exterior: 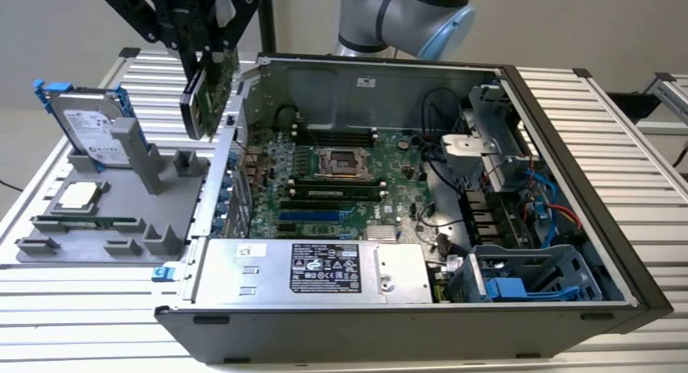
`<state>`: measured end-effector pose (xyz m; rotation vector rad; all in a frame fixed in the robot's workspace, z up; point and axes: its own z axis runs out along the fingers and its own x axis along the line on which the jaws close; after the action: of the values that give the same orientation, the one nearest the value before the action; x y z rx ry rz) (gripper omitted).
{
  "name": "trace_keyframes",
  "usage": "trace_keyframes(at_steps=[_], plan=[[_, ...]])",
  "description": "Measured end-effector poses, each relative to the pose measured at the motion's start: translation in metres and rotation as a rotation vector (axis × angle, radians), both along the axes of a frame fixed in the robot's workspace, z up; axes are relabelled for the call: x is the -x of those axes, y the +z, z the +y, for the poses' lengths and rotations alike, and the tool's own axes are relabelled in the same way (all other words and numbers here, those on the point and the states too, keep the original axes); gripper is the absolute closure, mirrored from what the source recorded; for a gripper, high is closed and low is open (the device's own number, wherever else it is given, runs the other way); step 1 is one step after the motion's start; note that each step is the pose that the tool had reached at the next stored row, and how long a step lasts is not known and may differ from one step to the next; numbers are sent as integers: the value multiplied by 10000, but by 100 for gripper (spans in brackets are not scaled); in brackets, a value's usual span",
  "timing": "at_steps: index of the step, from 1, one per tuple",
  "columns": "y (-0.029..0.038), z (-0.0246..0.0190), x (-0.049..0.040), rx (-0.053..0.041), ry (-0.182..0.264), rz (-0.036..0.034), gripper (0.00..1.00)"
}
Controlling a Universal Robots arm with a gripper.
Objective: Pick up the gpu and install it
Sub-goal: 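Pick up the gpu and move the gpu toward the slot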
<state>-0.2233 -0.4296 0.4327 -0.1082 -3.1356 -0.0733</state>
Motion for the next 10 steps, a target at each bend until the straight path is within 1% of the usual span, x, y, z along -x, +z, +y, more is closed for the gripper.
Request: trace_keyframes(at_steps=[10], plan=[[0, 0, -73, 1, 0, 5, 100]])
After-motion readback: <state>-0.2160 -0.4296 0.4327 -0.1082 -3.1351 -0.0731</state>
